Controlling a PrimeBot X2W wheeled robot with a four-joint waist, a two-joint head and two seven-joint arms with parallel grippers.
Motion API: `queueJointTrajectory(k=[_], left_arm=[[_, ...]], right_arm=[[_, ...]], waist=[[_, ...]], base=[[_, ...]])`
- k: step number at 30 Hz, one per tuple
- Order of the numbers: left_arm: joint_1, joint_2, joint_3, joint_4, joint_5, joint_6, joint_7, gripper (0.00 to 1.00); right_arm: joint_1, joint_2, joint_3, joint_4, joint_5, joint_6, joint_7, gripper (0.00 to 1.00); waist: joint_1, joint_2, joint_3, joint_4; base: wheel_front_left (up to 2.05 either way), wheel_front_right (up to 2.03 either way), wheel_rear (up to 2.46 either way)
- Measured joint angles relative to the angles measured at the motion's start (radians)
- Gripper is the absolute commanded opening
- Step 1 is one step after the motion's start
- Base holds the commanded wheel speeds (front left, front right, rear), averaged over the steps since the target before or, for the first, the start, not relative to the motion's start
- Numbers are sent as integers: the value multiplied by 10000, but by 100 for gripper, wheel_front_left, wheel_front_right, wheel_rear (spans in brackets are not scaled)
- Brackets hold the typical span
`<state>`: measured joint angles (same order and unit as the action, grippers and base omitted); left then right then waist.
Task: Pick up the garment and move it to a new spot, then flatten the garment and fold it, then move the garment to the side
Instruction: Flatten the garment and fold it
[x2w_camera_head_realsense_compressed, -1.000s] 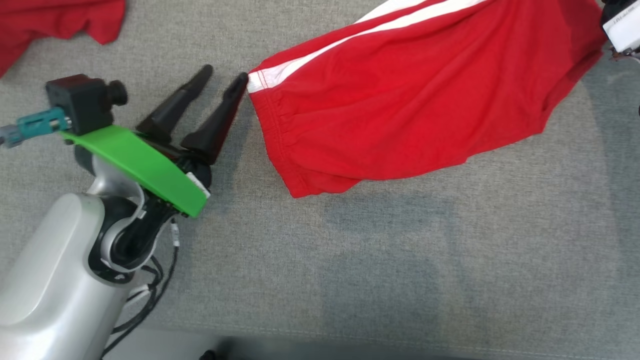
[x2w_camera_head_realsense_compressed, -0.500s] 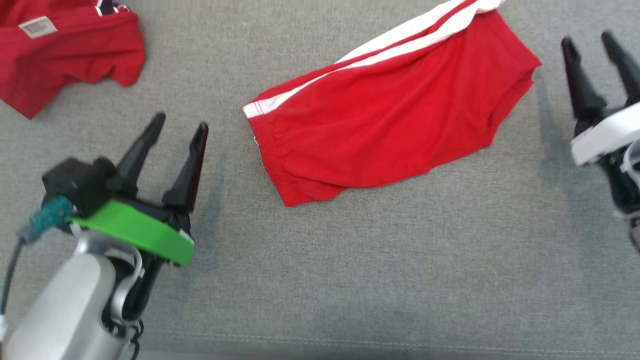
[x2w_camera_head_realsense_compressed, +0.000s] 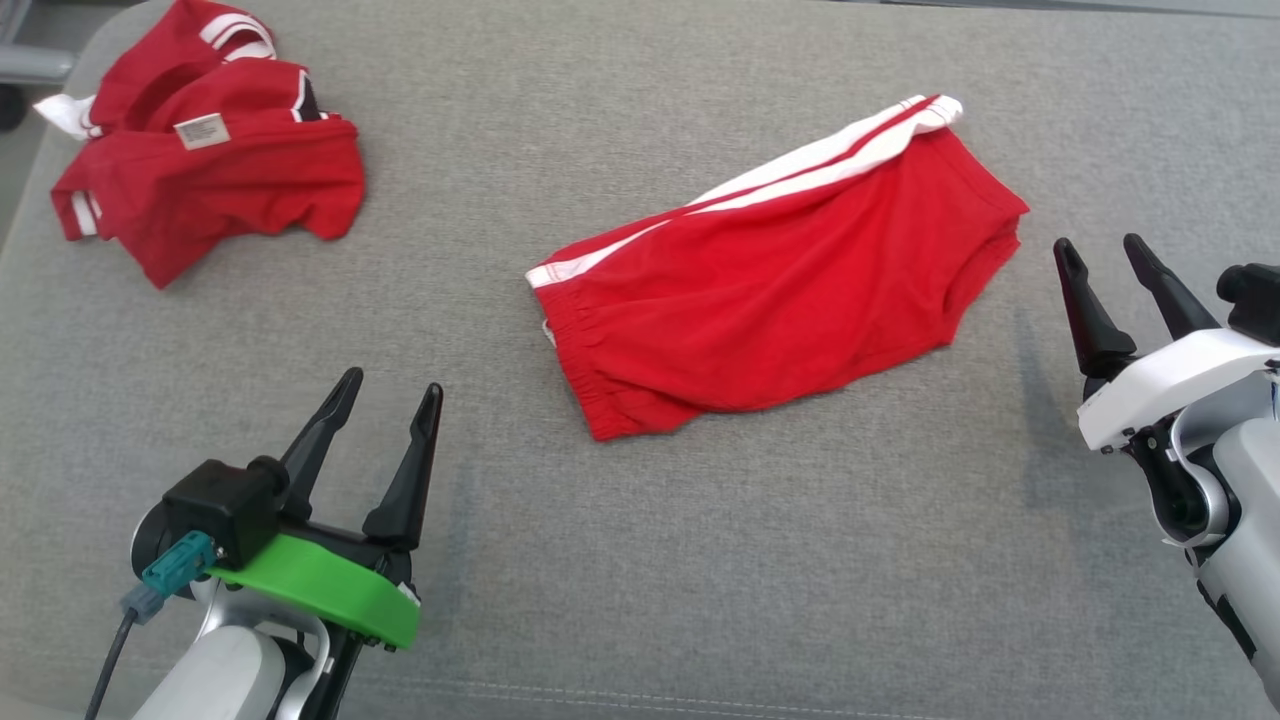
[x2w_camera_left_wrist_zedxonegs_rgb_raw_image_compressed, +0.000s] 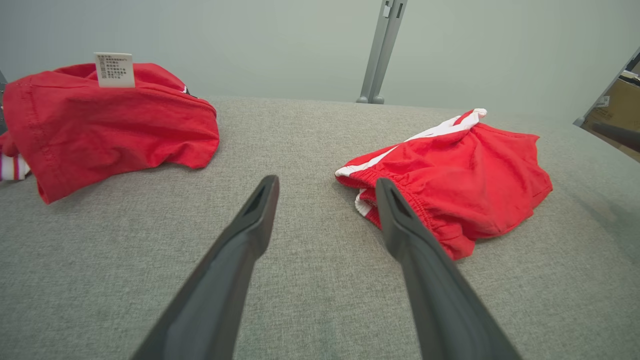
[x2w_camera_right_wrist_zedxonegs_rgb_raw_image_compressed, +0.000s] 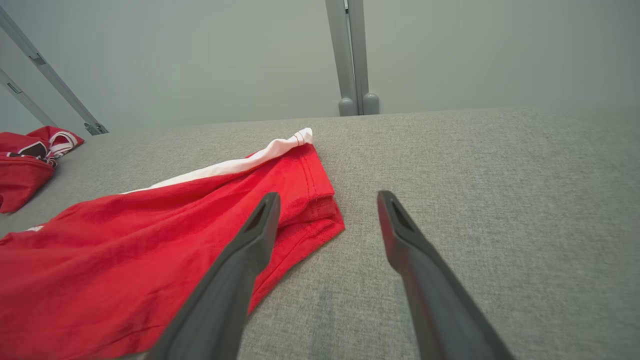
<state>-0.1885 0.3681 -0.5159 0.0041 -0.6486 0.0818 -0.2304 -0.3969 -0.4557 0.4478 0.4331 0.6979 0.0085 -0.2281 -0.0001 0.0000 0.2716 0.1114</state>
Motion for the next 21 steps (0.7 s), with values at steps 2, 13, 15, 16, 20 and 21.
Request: queueJointTrajectory(k=[2, 13, 15, 16, 20, 21], left_arm=[[72, -4, 6, -134, 31, 31, -8, 100], [76, -155, 13, -769, 391, 119, -98, 100], [76, -242, -27, -840, 464, 119, -100, 100], [76, -303, -33, -846, 464, 121, -117, 100], [76, -372, -12, -922, 470, 125, -127, 100], [76, -376, -12, -938, 493, 130, -127, 100]], right_arm=[[-7, 0, -17, 6, 100, -4, 2, 100], [-562, -374, -221, 581, 393, -125, 1070, 100], [-718, -581, -284, 828, 412, -307, 1315, 100], [-769, -679, -343, 953, 426, -372, 1473, 100], [-1036, -836, -460, 1246, 447, -472, 1862, 100], [-1109, -821, -481, 1264, 477, -474, 1879, 100]], waist=[[0, 0, -88, 138], [0, 0, 62, 1022], [0, 0, 144, 1192], [0, 0, 187, 1284], [0, 0, 379, 1642], [0, 0, 431, 1733]], base=[[0, 0, 0], [0, 0, 0], [0, 0, 0], [0, 0, 0], [0, 0, 0], [0, 0, 0]])
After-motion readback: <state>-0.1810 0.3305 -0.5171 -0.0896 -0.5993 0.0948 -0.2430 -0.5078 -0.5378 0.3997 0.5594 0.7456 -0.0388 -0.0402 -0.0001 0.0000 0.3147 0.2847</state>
